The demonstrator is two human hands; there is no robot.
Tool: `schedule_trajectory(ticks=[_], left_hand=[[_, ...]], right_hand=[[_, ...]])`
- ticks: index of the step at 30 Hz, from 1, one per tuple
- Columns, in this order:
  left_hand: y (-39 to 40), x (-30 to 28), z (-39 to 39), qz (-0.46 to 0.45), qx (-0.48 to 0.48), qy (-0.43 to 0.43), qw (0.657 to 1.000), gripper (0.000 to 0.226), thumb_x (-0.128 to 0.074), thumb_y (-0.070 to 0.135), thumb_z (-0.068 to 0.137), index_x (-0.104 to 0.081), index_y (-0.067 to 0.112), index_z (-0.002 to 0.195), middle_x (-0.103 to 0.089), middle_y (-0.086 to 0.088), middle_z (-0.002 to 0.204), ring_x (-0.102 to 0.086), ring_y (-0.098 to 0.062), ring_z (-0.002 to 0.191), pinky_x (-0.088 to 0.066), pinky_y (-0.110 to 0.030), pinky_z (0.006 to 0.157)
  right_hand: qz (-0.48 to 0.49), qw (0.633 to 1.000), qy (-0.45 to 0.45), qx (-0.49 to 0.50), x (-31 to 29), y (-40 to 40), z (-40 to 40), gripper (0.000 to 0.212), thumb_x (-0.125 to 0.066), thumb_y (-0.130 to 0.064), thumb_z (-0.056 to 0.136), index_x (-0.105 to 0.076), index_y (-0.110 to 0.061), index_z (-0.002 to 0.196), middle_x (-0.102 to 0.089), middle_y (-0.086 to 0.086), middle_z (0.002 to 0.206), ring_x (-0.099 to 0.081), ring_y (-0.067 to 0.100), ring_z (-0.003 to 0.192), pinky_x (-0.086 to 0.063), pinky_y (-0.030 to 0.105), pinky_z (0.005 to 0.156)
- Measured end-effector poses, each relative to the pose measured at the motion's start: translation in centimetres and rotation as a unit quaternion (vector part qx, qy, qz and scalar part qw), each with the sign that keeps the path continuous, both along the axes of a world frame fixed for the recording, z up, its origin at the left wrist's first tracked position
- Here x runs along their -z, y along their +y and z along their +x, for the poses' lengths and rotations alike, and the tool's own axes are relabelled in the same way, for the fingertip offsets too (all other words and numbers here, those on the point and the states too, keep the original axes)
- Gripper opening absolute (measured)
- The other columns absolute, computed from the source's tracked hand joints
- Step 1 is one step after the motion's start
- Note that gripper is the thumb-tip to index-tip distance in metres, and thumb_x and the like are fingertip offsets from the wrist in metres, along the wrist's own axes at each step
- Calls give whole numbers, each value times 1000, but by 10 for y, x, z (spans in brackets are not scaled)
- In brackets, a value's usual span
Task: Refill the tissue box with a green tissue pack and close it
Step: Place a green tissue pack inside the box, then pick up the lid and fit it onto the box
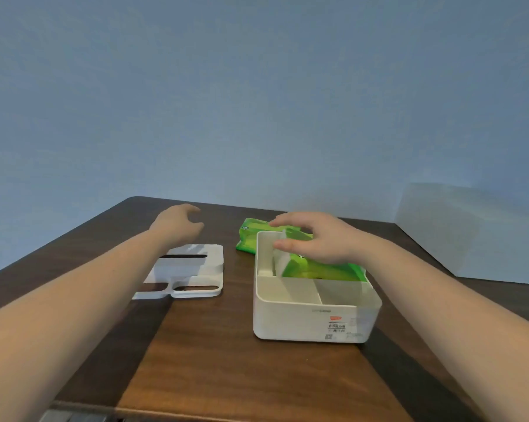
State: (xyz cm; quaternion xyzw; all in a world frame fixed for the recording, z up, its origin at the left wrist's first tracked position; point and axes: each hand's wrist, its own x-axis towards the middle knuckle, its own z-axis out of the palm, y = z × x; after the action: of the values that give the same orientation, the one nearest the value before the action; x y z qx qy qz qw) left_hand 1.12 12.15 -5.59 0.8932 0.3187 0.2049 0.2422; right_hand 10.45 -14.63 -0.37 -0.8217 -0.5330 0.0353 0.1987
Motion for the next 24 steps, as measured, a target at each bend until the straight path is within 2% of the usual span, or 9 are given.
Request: schedule_trajectory(ticks=[2,5,11,15,18,20,22,24], left_hand=[[7,1,-18,-6,-17,-1,1000,49,-54,24,92,-49,16,141,-50,-6,146,-48,-28,133,-41,-40,105],[19,7,-43,-15,-44,10,999,49,-53,28,93,-48,16,141,-51,-5,146,-49,-27,132,-42,-38,104],[35,25,-80,-44,-104,35,993,51,-49,33,95,-44,15,143,-49,-7,148,-49,-29,132,-44,-40,106],[42,37,-85,-65,-105,48,991,53,-45,31,98,-39,9,146,-45,-11,151,-45,-30,136,-38,-38,108],[43,41,-83,-88,-105,46,989,54,-44,30,99,-38,7,147,-44,-13,150,-45,-31,135,-39,-38,107],[42,44,-82,-94,-107,48,989,53,-43,30,98,-39,6,146,-47,-14,148,-48,-32,132,-42,-37,103],[42,47,-81,-99,-107,46,988,52,-42,30,98,-42,6,143,-50,-15,144,-51,-32,128,-44,-37,99],[44,51,-80,-98,-109,42,988,48,-43,30,97,-50,3,137,-56,-18,136,-55,-33,121,-47,-38,93]], right_hand=[[26,1000,-7,2,2,14,-15,45,-58,-45,92,-56,-28,134,-52,-11,143,-43,8,134,-31,25,109],[38,999,-27,14,8,42,-37,41,-54,-44,94,-58,-27,131,-55,-10,140,-48,12,130,-36,31,109],[27,997,11,71,23,97,-60,38,-52,-32,96,-57,-19,131,-60,2,134,-54,21,124,-41,30,101],[-62,990,-1,125,31,126,-65,39,-47,-26,98,-54,-11,133,-58,8,136,-53,28,124,-44,31,96],[-171,976,-24,130,32,145,-69,36,-41,-20,99,-58,-2,126,-61,13,128,-58,30,112,-41,27,77],[-227,965,-26,130,33,155,-73,37,-38,-18,100,-57,0,126,-60,14,126,-55,29,100,-38,27,75],[-252,958,-16,138,34,163,-73,38,-37,-17,101,-54,1,130,-57,14,123,-52,29,97,-40,29,73],[-261,954,-3,150,35,170,-73,38,-36,-14,101,-50,1,133,-53,16,121,-50,28,96,-41,27,62]])
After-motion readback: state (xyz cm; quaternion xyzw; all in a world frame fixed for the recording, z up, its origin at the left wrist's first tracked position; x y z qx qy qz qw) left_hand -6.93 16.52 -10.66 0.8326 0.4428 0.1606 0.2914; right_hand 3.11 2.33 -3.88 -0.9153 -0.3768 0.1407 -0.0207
